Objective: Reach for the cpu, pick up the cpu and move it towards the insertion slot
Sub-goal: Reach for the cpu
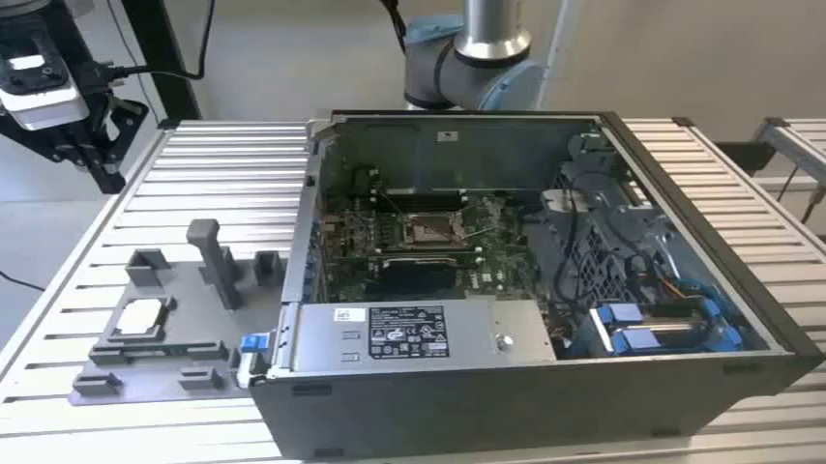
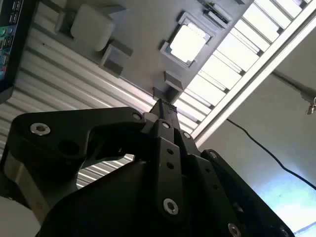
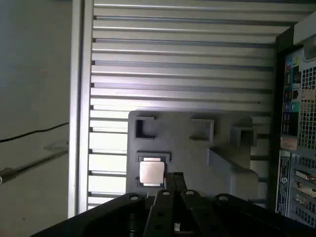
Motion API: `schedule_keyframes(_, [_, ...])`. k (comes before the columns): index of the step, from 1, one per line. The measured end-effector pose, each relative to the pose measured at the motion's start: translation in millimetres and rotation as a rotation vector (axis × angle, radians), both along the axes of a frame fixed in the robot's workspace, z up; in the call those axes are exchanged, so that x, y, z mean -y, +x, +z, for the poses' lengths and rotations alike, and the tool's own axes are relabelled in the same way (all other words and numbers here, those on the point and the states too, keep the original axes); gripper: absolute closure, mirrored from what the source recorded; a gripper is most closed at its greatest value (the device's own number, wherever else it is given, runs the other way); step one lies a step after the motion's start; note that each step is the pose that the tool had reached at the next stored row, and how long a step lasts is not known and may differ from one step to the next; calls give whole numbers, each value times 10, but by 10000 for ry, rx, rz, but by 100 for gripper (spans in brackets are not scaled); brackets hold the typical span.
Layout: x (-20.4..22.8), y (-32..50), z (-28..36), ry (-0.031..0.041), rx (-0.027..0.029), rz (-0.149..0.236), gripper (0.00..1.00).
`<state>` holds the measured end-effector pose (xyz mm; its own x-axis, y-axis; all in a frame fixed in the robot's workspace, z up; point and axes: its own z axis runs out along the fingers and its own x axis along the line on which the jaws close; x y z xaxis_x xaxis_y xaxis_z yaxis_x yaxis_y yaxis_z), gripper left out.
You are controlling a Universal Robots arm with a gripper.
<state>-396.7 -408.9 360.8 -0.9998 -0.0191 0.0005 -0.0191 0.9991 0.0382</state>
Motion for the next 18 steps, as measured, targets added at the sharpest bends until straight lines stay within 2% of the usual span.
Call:
schedule_keyframes(14, [6, -14, 0, -1, -1, 0, 100])
schedule_keyframes(18, [75, -34, -3, 0, 0, 0, 100])
